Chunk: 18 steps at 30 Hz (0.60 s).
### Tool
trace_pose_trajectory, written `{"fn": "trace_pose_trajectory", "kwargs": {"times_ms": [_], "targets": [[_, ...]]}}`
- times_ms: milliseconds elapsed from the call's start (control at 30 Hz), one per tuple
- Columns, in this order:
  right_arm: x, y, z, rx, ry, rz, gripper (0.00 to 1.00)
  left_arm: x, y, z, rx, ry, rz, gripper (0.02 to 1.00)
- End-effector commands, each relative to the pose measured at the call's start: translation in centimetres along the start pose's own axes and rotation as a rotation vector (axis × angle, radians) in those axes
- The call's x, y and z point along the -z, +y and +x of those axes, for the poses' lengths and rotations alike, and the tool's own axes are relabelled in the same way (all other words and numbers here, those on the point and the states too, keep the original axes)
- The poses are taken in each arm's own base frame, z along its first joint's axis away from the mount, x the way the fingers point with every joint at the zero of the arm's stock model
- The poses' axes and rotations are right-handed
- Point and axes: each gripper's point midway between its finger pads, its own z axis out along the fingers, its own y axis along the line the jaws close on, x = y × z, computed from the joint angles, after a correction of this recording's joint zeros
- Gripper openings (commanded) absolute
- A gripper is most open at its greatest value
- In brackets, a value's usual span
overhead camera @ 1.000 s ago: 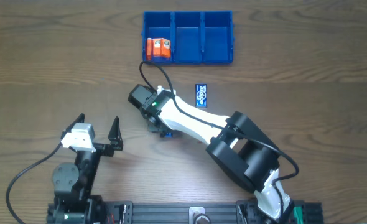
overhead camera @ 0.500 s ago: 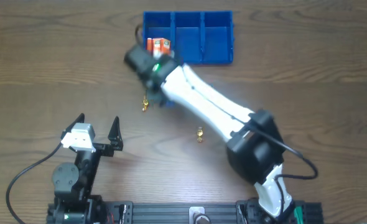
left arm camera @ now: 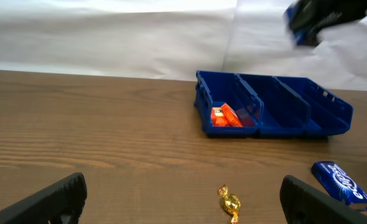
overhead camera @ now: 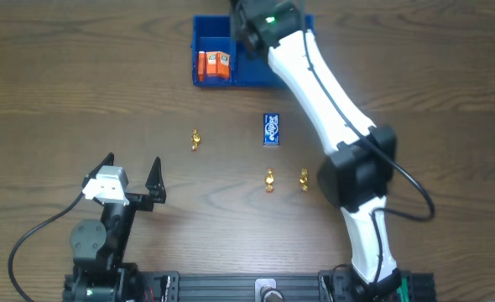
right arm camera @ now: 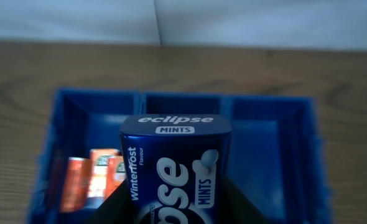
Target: Sort Candies Into Trays
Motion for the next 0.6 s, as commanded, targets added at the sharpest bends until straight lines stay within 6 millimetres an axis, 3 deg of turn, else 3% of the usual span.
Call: {"fn": "trace_pose_trajectory", "kwargs": {"times_ms": [33, 133, 233, 367, 433, 533, 600], "targets": [[-4.3, 0.2, 2.7, 0.049, 0.054, 0.034, 0.226, -0.1, 0.0, 1.6, -0.011, 0.047, 0.005, 0.998], [-5.9, 0.2, 3.8, 0.037, 0.087, 0.022, 0.233, -0.1, 0.0, 1.6, -0.011, 0.047, 0.005, 0.998], [-6.1, 0.1, 3.9, 0.033, 0.089, 0.024, 0.259, -0.1, 0.0, 1.6, -0.011, 0.047, 0.005, 0.998], [-6.1, 0.0, 4.1, 0.019, 0.098, 0.028, 0.518, -0.1, 0.0, 1.6, -0.011, 0.047, 0.005, 0.998], [-6.2, -0.1, 4.3, 0.014, 0.109, 0.019, 0.763, -0.1, 0.0, 1.6, -0.011, 0.047, 0.005, 0.998], [-5.9, -0.2, 4.7, 0.016, 0.135, 0.008, 0.875, -0.1, 0.0, 1.6, -0.011, 0.047, 0.005, 0.998], [-4.4, -0.5, 4.1, 0.017, 0.134, 0.008, 0.928, -0.1, 0.0, 1.6, -0.011, 0.047, 0.005, 0.998]]}}
